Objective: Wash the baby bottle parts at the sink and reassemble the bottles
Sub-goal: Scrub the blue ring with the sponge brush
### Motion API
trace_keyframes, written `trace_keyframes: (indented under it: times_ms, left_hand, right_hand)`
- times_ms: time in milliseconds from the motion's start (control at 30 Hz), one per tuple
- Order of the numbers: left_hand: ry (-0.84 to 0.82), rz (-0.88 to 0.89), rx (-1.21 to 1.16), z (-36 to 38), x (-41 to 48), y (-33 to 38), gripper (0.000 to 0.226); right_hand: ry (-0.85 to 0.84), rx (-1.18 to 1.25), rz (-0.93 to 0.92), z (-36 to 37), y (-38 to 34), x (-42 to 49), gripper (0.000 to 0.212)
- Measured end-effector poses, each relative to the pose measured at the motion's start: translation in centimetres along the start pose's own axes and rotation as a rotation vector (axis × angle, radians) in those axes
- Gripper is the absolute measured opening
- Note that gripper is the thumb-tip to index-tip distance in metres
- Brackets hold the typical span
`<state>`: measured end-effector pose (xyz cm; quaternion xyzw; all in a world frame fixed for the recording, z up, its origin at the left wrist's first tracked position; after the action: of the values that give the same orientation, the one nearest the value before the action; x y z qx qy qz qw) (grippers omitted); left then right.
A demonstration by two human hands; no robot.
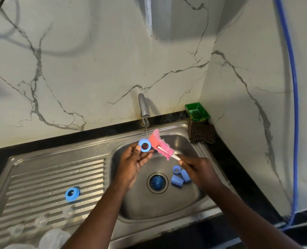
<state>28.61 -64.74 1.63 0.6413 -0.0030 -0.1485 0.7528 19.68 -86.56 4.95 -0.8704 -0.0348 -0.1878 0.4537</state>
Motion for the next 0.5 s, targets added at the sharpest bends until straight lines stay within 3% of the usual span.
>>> trace_keyframes:
  times_ms: [133, 300, 400, 500]
  left_hand:
    - [0.028, -0.107, -0.118, 0.2, 0.1, -0.6, 0.025]
    - [0.053, -0.175, -0.164, 0.6, 0.3, -1.4, 0.029]
    - [0.056, -0.175, -0.154, 0.8, 0.0, -1.4, 0.020]
    - [0.027, -0.172, -0.171, 1.0, 0.0, -1.3, 0.018]
  right_hand:
    - [-0.082, 0.033, -0.036, 0.7, -0.8, -0.8, 0.028]
    - [0.014, -0.051, -0.013, 0.1, -0.1, -0.6, 0.034]
    - [-0.065, -0.093, -0.097, 0.9, -0.9, -0.9, 0.034]
    - [0.046, -0.112, -0.015, -0.1, -0.1, -0.6, 0.033]
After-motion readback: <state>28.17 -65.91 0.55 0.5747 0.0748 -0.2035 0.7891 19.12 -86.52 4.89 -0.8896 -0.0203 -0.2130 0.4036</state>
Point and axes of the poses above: each hand's wrist, its own x-axis towards the middle knuckle, its own z-axis out of the palm, y = z × x, the point moved 9 cm from there along x, towards the middle knuckle, and after that the axes turned 11 degrees about x, right-handed, at the moved point
